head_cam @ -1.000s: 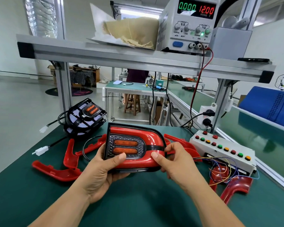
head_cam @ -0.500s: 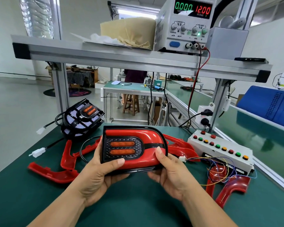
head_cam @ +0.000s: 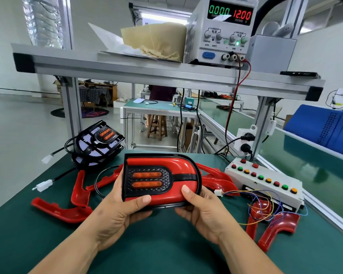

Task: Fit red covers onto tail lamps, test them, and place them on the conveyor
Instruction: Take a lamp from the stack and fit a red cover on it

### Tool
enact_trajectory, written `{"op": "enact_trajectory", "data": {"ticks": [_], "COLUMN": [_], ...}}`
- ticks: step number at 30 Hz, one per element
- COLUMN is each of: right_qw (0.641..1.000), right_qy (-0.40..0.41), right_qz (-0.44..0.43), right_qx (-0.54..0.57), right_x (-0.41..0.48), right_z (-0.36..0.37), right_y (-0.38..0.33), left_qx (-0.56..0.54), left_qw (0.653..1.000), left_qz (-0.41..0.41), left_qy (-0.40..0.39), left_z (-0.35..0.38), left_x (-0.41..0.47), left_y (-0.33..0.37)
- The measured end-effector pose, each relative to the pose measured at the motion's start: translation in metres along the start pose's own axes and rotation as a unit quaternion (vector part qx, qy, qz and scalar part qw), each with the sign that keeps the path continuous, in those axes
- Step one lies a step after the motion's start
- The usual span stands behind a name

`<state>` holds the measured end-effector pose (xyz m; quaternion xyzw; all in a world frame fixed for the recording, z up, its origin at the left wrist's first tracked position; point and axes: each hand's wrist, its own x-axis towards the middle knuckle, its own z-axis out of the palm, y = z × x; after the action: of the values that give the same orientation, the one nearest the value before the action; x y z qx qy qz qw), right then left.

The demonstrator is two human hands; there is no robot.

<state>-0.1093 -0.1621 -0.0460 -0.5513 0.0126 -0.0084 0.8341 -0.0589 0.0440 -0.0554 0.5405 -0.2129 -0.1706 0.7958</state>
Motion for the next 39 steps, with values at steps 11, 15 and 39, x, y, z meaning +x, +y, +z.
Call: {"op": "enact_trajectory", "data": {"ticks": [11,15,39], "right_qw": [1.0,0.998,0.985], "right_qy": [-0.001,0.033,0.045], "right_qz": [0.007,0.05,0.149], "right_qx": [0.019,-0.006,0.078], "right_x": [0.001,0.003,0.007], "right_z": [-0.002,0.0,-0.003], "right_y": [0.002,0.003,-0.001], "left_qx": [0.048,0.002,0.271], "left_qw": [0.998,1.0,0.958], "left_qz": [-0.011,-0.016,0.09], "left_qy": [-0.049,0.001,0.002], "left_z": [-0.004,0.003,0.0], "left_x": [-0.003,-0.003,-0.003], "left_y": [-0.001,-0.004,-0.008]}}
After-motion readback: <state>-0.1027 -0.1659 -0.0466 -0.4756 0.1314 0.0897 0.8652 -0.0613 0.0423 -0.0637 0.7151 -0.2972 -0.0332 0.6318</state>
